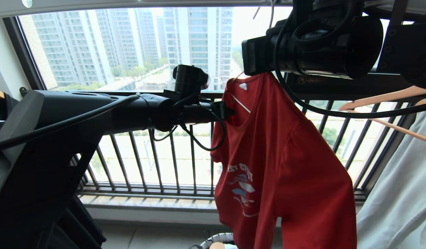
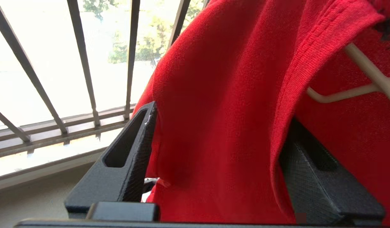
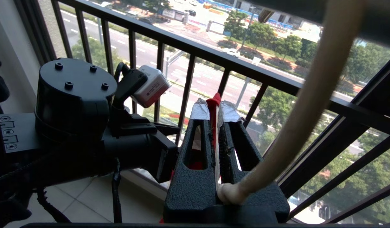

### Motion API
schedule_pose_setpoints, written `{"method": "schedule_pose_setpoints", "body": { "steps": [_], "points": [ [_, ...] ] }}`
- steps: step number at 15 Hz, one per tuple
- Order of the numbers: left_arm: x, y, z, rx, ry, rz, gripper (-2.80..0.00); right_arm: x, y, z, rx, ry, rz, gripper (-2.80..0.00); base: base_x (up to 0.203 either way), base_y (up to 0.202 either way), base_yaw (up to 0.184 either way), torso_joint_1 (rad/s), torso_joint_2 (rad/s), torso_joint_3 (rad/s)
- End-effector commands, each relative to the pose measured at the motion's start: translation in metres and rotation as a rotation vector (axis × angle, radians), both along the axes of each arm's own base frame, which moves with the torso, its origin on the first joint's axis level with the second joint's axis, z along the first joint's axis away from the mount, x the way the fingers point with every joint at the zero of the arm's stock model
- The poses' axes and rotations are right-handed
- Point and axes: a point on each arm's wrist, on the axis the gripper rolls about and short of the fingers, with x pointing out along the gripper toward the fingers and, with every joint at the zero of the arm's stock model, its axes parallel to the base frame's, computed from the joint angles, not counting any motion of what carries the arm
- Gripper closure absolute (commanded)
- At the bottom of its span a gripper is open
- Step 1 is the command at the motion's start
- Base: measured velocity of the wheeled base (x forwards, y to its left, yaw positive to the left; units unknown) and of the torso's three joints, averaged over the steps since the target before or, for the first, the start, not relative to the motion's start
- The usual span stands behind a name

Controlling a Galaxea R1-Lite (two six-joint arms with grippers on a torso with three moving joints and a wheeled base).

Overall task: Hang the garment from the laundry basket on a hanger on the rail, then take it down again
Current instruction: Take the clothes off the clothes rack

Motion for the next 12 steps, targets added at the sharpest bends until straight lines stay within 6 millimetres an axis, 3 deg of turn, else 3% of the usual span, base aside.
{"method": "schedule_pose_setpoints", "body": {
  "steps": [1, 7, 12],
  "points": [
    [-0.001, 0.0, 0.002, -0.003, -0.001, 0.001, 0.0, -0.001, 0.0, -0.001, -0.003, 0.003, 0.0, 0.0, 0.0, 0.0, 0.0, 0.0, 0.0, 0.0],
    [-0.003, 0.002, 0.006, 0.003, -0.013, 0.047, 0.0, 0.0, 0.001, -0.003, -0.009, 0.008, 0.0, 0.0, 0.0, 0.0, 0.0, 0.0, 0.0, 0.0],
    [-0.03, 0.0, 0.037, -0.042, -0.059, 0.1, 0.0, 0.003, 0.003, -0.01, -0.025, 0.024, 0.0, 0.0, 0.0, 0.0, 0.0, 0.0, 0.0, 0.0]
  ]
}}
